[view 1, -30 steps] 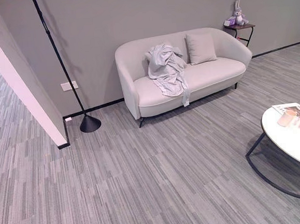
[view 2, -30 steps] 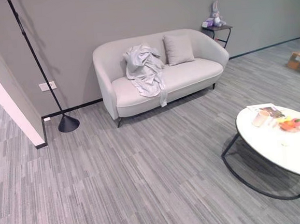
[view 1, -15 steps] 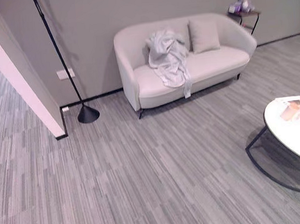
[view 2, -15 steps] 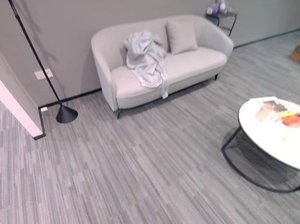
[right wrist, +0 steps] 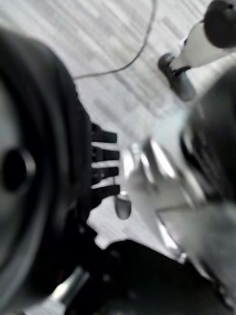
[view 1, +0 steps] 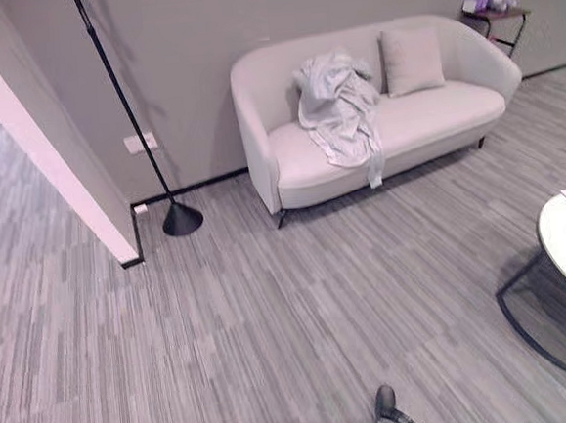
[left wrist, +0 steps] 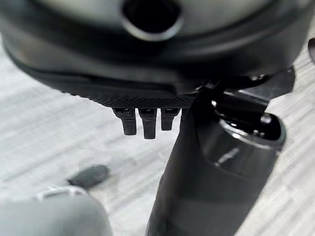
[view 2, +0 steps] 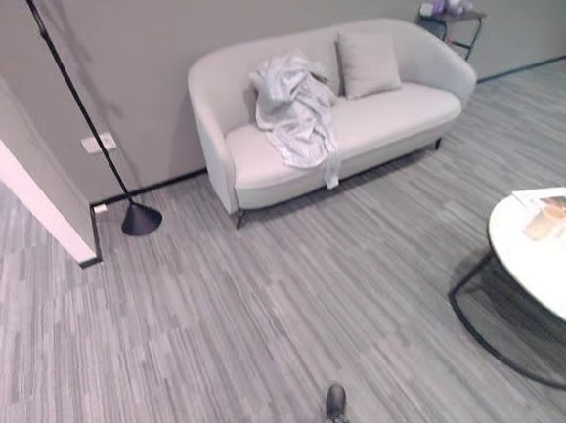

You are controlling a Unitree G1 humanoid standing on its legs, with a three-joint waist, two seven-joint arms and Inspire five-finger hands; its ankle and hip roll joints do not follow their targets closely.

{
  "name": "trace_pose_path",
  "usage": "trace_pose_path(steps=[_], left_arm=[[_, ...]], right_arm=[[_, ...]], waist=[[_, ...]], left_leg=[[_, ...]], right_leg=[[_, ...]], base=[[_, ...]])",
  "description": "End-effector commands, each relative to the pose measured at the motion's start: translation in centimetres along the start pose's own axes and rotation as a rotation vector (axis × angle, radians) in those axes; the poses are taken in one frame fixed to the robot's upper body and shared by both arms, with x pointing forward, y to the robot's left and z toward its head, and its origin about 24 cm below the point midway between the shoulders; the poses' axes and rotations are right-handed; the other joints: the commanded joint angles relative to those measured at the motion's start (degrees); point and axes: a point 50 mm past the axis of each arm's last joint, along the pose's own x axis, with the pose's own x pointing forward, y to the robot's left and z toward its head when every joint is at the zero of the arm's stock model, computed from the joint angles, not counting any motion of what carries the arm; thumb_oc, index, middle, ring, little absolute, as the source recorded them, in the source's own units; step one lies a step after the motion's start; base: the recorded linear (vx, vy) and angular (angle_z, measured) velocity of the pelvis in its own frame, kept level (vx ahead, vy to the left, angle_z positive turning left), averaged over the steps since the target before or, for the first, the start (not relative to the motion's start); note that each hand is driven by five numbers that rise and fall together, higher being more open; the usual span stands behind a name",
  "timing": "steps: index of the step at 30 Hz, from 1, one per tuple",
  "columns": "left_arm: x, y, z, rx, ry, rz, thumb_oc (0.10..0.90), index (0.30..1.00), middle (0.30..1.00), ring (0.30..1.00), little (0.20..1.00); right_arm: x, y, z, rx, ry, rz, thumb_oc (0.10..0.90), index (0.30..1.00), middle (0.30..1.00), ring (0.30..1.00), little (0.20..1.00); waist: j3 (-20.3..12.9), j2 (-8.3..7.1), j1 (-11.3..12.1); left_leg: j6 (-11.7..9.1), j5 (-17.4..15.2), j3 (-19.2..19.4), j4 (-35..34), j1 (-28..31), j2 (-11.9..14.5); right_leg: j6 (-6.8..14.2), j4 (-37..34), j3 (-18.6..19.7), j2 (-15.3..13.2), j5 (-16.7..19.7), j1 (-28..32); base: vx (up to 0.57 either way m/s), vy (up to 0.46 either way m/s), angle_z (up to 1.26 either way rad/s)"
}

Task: Hang the clothes on the sofa on the clothes rack.

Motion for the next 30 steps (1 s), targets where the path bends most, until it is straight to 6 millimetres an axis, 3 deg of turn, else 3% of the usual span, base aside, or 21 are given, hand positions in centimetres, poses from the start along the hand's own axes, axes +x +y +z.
trace_pose_path(steps=[1, 3, 4, 5, 6, 9, 10, 11, 12, 13, 14, 15, 16, 19, 21, 22, 24, 26, 27, 28, 30], left_arm=[[0.2, 0.1, 3.7, -0.019, -0.121, 0.007, 0.800, 0.900, 0.900, 0.900, 0.900], [0.2, -0.5, 4.0, -0.050, -0.142, 0.003, 0.800, 0.900, 0.900, 0.900, 0.900], [0.3, -0.8, 4.3, -0.047, -0.155, 0.000, 0.800, 0.900, 0.900, 0.900, 0.900], [0.3, -0.8, 4.3, -0.047, -0.155, 0.000, 0.800, 0.900, 0.900, 0.900, 0.900], [0.3, -0.8, 4.2, -0.072, -0.152, 0.007, 0.800, 0.900, 0.900, 0.900, 0.900], [0.3, -1.1, 4.3, -0.070, -0.160, -0.001, 0.800, 0.900, 0.900, 0.900, 0.900], [0.3, -1.2, 4.0, -0.082, -0.157, -0.003, 0.800, 0.900, 0.900, 0.900, 0.900], [0.3, -1.2, 4.0, -0.083, -0.156, -0.003, 0.800, 0.900, 0.900, 0.900, 0.900], [0.2, -0.7, 3.5, -0.133, -0.148, 0.018, 0.800, 0.900, 0.900, 0.900, 0.900], [0.2, -0.7, 3.5, -0.133, -0.148, 0.018, 0.800, 0.900, 0.900, 0.900, 0.900], [0.2, -0.3, 2.9, -0.177, -0.133, 0.034, 0.800, 0.900, 0.900, 0.900, 0.900], [0.2, -0.3, 2.9, -0.177, -0.133, 0.034, 0.800, 0.900, 0.900, 0.900, 0.900], [0.1, -0.1, 1.9, -0.205, -0.102, 0.046, 0.800, 0.900, 0.900, 0.900, 0.900], [0.1, 0.0, 0.8, -0.221, -0.063, 0.055, 0.800, 0.900, 0.900, 0.900, 0.900], [-0.1, 0.1, -0.5, -0.244, -0.028, 0.059, 0.800, 0.900, 0.900, 0.900, 0.900], [-0.3, 0.4, -1.7, -0.253, 0.008, 0.078, 0.800, 0.900, 0.900, 0.900, 0.900], [-0.3, 0.7, -1.6, -0.273, 0.006, 0.097, 0.800, 0.900, 0.900, 0.900, 0.900], [-0.3, 0.9, -1.2, -0.272, -0.017, 0.103, 0.800, 0.900, 0.900, 0.900, 0.900], [-0.2, 1.0, -0.6, -0.263, -0.041, 0.101, 0.800, 0.900, 0.900, 0.900, 0.900], [-0.2, 1.0, -0.6, -0.263, -0.041, 0.101, 0.800, 0.900, 0.900, 0.900, 0.900], [-0.1, 1.2, 2.0, -0.197, -0.125, 0.098, 0.800, 0.900, 0.900, 0.900, 0.900]], right_arm=[[0.1, 0.6, -0.6, -0.072, 0.058, 0.021, 0.800, 0.900, 0.900, 0.900, 0.900], [0.1, 0.3, 0.4, -0.130, 0.027, 0.006, 0.800, 0.900, 0.900, 0.900, 0.900], [0.1, 0.4, 0.8, -0.194, 0.009, 0.007, 0.800, 0.900, 0.900, 0.900, 0.900], [0.1, 0.4, 0.8, -0.194, 0.009, 0.007, 0.800, 0.900, 0.900, 0.900, 0.900], [0.1, 0.5, 0.8, -0.300, 0.009, -0.011, 0.800, 0.900, 0.900, 0.900, 0.900], [0.2, 0.8, 1.2, -0.359, 0.006, -0.007, 0.800, 0.900, 0.900, 0.900, 0.900], [0.2, 1.1, 1.1, -0.396, 0.023, 0.005, 0.800, 0.900, 0.900, 0.900, 0.900], [0.2, 1.1, 1.1, -0.396, 0.023, 0.005, 0.800, 0.900, 0.900, 0.900, 0.900], [0.3, 1.7, 1.1, -0.401, 0.014, 0.031, 0.800, 0.900, 0.900, 0.900, 0.900], [0.3, 1.8, 1.1, -0.401, 0.014, 0.031, 0.800, 0.900, 0.900, 0.900, 0.900], [0.4, 2.5, 1.4, -0.432, -0.004, 0.056, 0.800, 0.900, 0.900, 0.900, 0.900], [0.4, 2.5, 1.3, -0.432, -0.004, 0.056, 0.800, 0.900, 0.900, 0.900, 0.900], [0.5, 3.3, 1.8, -0.482, -0.026, 0.072, 0.800, 0.900, 0.900, 0.900, 0.900], [0.5, 4.3, 2.6, -0.544, -0.051, 0.093, 0.800, 0.900, 0.900, 0.900, 0.900], [0.5, 5.2, 2.9, -0.623, -0.070, 0.122, 0.800, 0.900, 0.900, 0.900, 0.900], [0.5, 6.1, 3.0, -0.711, -0.090, 0.147, 0.800, 0.900, 0.900, 0.900, 0.900], [0.5, 6.8, 3.0, -0.749, -0.100, 0.171, 0.800, 0.900, 0.900, 0.900, 0.900], [0.5, 6.6, 3.2, -0.743, -0.104, 0.167, 0.800, 0.900, 0.900, 0.900, 0.900], [0.4, 6.3, 3.5, -0.712, -0.108, 0.159, 0.800, 0.900, 0.900, 0.900, 0.900], [0.4, 6.3, 3.5, -0.712, -0.108, 0.159, 0.800, 0.900, 0.900, 0.900, 0.900], [0.3, 5.9, 5.0, -0.587, -0.161, 0.131, 0.800, 0.900, 0.900, 0.900, 0.900]], waist=[[0.6, -0.63, 1.0], [0.4, -0.09, 1.2], [0.3, -1.01, 1.8], [0.3, -0.96, 1.7], [1.5, -2.65, 3.1], [3.0, -3.31, 4.1], [4.0, -3.69, 5.4], [3.8, -3.67, 5.2], [4.0, -3.56, 6.1], [4.1, -3.70, 6.1], [3.7, -2.99, 6.7], [3.8, -3.08, 6.7], [3.8, -1.93, 7.1], [3.9, -1.27, 8.1], [3.1, -0.95, 8.6], [2.3, -2.05, 9.2], [1.3, -3.46, 9.8], [0.3, -3.98, 10.0], [0.4, -3.92, 9.6], [0.4, -3.95, 9.6], [1.6, -3.50, 7.3]], left_leg=[[0.3, 5.7, 4.4, 2.7, -2.3, 4.5], [-1.4, 13.1, 2.9, 9.6, -5.8, 8.7], [-1.7, 18.9, 1.7, 19.1, -9.7, 11.8], [-1.7, 18.8, 1.6, 19.3, -9.8, 11.9], [-1.2, 25.1, 2.7, 36.4, -15.8, 17.5], [0.5, 21.7, 3.1, 42.4, -21.3, 16.8], [1.6, 15.4, 1.0, 43.8, -29.3, 9.8], [1.6, 15.3, 0.8, 44.0, -29.5, 9.8], [2.4, 13.1, 1.1, 35.0, -31.4, 4.6], [2.5, 13.3, 1.2, 34.6, -31.2, 4.4], [2.6, 14.0, 2.9, 21.9, -32.1, 0.6], [2.7, 14.2, 3.0, 21.5, -31.9, 0.4], [1.3, 18.7, 3.5, 10.8, -32.5, -2.1], [0.5, 20.7, 2.9, 7.5, -33.0, -2.9], [1.9, 19.4, 3.5, 5.6, -30.1, -3.2], [3.6, 17.0, 2.7, 7.1, -28.3, -4.2], [5.2, 14.4, 4.4, 7.1, -26.0, -4.9], [6.7, 12.7, 6.0, 4.9, -22.8, -6.3], [7.6, 12.1, 6.6, 3.9, -21.1, -6.9], [7.7, 12.0, 6.7, 3.9, -21.1, -7.0], [9.8, 10.3, 6.4, 2.3, -17.2, -7.9]], right_leg=[[1.3, -2.5, 2.6, 3.5, -4.4, 2.7], [-1.4, -1.8, 1.3, 6.4, -7.2, 4.1], [-4.5, -4.0, 0.2, 9.1, -9.6, 8.2], [-4.5, -4.1, 0.1, 9.2, -9.6, 8.3], [-8.7, -4.1, -0.5, 12.7, -14.9, 13.1], [-9.9, -4.1, 0.1, 13.5, -16.2, 14.6], [-9.6, -4.1, 1.5, 13.3, -16.6, 15.9], [-9.5, -4.1, 1.4, 13.3, -16.7, 15.8], [-8.8, -4.1, 1.5, 12.9, -16.4, 16.1], [-8.7, -4.1, 1.5, 12.7, -16.5, 16.1], [-8.2, -4.1, 0.8, 12.7, -16.8, 17.0], [-8.2, -4.1, 0.7, 12.6, -16.8, 17.0], [-8.4, -4.1, 0.5, 14.1, -17.8, 18.6], [-9.2, -2.5, 0.8, 15.4, -19.8, 20.5], [-9.1, -0.3, 1.2, 16.1, -21.8, 21.0], [-9.0, 3.4, 1.1, 15.9, -24.5, 22.2], [-7.1, 8.2, 0.3, 14.7, -24.8, 22.1], [-3.3, 15.5, -0.8, 12.8, -20.9, 20.4], [-0.9, 22.1, -1.5, 10.9, -16.9, 17.7], [-0.8, 22.4, -1.4, 10.8, -17.0, 17.5], [2.4, 38.9, -2.1, 6.2, -8.9, 11.0]], base=[[0.53, -0.922, 0.17], [0.37, -0.826, 0.08], [0.28, -0.657, 0.00], [0.50, -1.114, 0.01], [0.30, -0.677, 0.13], [0.21, -0.514, 0.25], [0.06, -0.111, -0.02], [0.18, -0.197, 0.02], [0.12, -0.074, -0.24], [0.26, -0.131, -0.20], [0.14, -0.048, -0.25], [0.32, -0.128, -0.05], [0.26, -0.106, 0.08], [0.31, -0.107, 0.01], [0.48, -0.119, -0.12], [0.46, -0.123, -0.25], [0.54, -0.113, -0.06], [0.42, -0.006, 0.12], [0.25, 0.026, -0.16], [0.22, 0.027, -0.22], [0.26, -0.008, 0.06]])
